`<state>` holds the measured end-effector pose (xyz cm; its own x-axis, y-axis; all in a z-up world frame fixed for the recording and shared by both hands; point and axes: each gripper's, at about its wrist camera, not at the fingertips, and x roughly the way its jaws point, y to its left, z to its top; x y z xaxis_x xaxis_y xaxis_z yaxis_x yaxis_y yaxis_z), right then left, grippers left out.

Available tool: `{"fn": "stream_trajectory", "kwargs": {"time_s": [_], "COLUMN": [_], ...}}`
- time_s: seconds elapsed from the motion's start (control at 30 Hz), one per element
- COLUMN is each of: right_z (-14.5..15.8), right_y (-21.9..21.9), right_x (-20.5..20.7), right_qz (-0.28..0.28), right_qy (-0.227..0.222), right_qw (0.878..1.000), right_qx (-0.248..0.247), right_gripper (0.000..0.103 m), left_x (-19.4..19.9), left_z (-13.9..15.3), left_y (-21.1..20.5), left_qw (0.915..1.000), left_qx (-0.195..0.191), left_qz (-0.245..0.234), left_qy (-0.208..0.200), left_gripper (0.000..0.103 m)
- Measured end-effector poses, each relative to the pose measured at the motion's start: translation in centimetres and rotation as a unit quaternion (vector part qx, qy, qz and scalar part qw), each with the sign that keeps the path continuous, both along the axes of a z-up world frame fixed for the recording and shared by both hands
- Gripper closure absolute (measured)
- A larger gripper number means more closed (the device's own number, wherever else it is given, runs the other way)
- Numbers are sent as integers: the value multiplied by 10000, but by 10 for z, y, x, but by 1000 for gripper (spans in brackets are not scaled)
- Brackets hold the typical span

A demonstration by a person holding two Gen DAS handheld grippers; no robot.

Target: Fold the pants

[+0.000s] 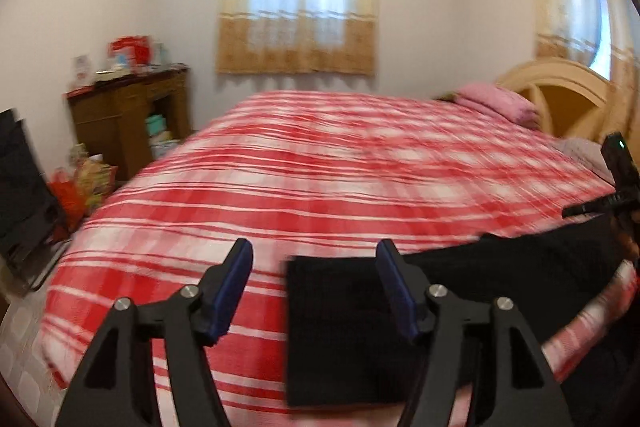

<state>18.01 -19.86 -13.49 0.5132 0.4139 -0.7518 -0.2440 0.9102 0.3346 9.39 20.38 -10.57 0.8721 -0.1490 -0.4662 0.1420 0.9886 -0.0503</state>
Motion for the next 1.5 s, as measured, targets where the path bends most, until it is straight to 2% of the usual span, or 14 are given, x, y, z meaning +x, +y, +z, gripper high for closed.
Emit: {"fn": "stream_trajectory", "kwargs": {"time_s": [0.17,0.37,0.47,0.6,0.67,0.73,0.9,1.07,1.13,1.2,1.27,1.37,1.47,1.5], "right_z": [22,41,42,44,44,40,26,21,17,15,13,14,14,13], "right_y": [-109,-206,-235,-267,-280,-290,-311,-315,-315,-316,-318,-322,-324,-326], "right_x": [-58,-122,-144,-170,-182,-189,-188,-187,-187,-188,-187,-185,-181,-180], "right_qz": [-1259,-2638,-2993,-3385,-3576,-3700,-3788,-3831,-3842,-3874,-3879,-3873,-3888,-3912], "right_qy": [-215,-520,-641,-863,-967,-989,-785,-754,-734,-754,-764,-861,-902,-900], "right_qw": [9918,9627,9508,9347,9268,9220,9189,9166,9160,9144,9134,9119,9106,9102], "right_qx": [63,291,489,660,623,577,772,863,888,901,973,1046,1073,1022], "right_gripper": [56,56,56,56,56,56,56,56,56,56,56,56,71,81], "left_x": [7,6,-2,-15,-17,-19,-28,-33,-32,-30,-26,-22,-20,-20], "left_z": [-2,-12,-18,-24,-28,-33,-43,-53,-59,-57,-55,-52,-51,-49], "left_y": [-79,-191,-246,-294,-312,-327,-344,-355,-359,-357,-353,-346,-345,-344], "left_qw": [9940,9717,9539,9352,9273,9181,9055,8997,9006,9025,9050,9070,9070,9084], "left_qx": [231,395,562,738,790,933,1174,1245,1414,1354,1278,1083,1004,930], "left_qz": [-1053,-2284,-2888,-3384,-3557,-3728,-3921,-3981,-3914,-3896,-3847,-3834,-3856,-3848], "left_qy": [190,448,601,743,854,966,1117,1285,1257,1239,1293,1365,1362,1344], "left_gripper": [36,36,36,37,49,53,53,55,64,72,86,91,93,93]}}
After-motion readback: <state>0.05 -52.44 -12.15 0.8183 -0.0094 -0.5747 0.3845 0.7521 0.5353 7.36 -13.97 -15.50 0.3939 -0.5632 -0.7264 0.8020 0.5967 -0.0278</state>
